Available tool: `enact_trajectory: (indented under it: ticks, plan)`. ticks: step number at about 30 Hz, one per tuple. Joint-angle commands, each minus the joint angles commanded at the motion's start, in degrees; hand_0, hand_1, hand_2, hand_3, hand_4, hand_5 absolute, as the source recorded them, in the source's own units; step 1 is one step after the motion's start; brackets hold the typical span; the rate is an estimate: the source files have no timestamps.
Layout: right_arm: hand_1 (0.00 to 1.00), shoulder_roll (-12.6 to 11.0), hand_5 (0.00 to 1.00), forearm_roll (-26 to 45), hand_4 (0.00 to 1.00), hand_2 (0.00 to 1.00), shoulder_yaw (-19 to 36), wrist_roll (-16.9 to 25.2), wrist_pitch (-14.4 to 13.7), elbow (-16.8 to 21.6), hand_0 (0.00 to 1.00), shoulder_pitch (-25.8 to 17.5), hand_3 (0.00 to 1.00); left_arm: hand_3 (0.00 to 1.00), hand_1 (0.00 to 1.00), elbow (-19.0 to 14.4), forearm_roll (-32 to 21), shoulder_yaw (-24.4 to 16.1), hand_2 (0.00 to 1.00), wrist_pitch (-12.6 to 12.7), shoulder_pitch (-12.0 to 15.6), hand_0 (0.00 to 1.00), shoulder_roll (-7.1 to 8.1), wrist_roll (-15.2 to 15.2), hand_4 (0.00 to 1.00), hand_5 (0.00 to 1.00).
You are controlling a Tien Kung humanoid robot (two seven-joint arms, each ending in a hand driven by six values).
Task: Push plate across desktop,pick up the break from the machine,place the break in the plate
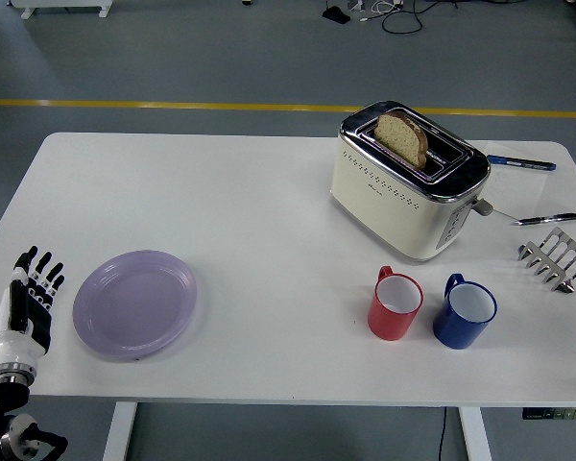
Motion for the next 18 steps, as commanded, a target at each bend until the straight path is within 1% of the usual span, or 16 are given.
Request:
enact_trajectory:
  ticks: [6, 7, 9, 18]
  plan:
    - [0.660, 0.0, 0.615, 0.0, 0.573, 0.672, 0.1, 0.0, 0.0, 0.0, 0.724, 0.0, 0.685, 0.997, 0.918, 0.6, -0.5, 0.9, 0.973, -0.3, 0.0, 0.921, 0.16, 0.2, 0.556, 0.998]
    - [0.660, 0.0, 0.615, 0.0, 0.573, 0.672, 0.1, 0.0, 0.0, 0.0, 0.724, 0.0, 0.685, 0.991, 0.914, 0.7, -0.6, 1.1, 0.971, -0.3, 0.0, 0.917, 0.18, 0.3, 0.535, 0.998]
    - [0.660, 0.0, 0.615, 0.0, 0.573, 0.672, 0.0, 0.0, 0.0, 0.0, 0.724, 0.0, 0.685, 0.991, 0.914, 0.9, -0.7, 1.6, 0.971, -0.4, 0.2, 0.917, 0.24, 0.4, 0.535, 0.998]
    - [0.661, 0.1, 0.614, 0.0, 0.572, 0.672, 0.0, 0.0, 0.0, 0.0, 0.724, 0.0, 0.685, 0.989, 0.913, 1.3, -0.9, 3.3, 0.971, -0.7, 0.2, 0.916, 0.08, 0.8, 0.535, 0.998]
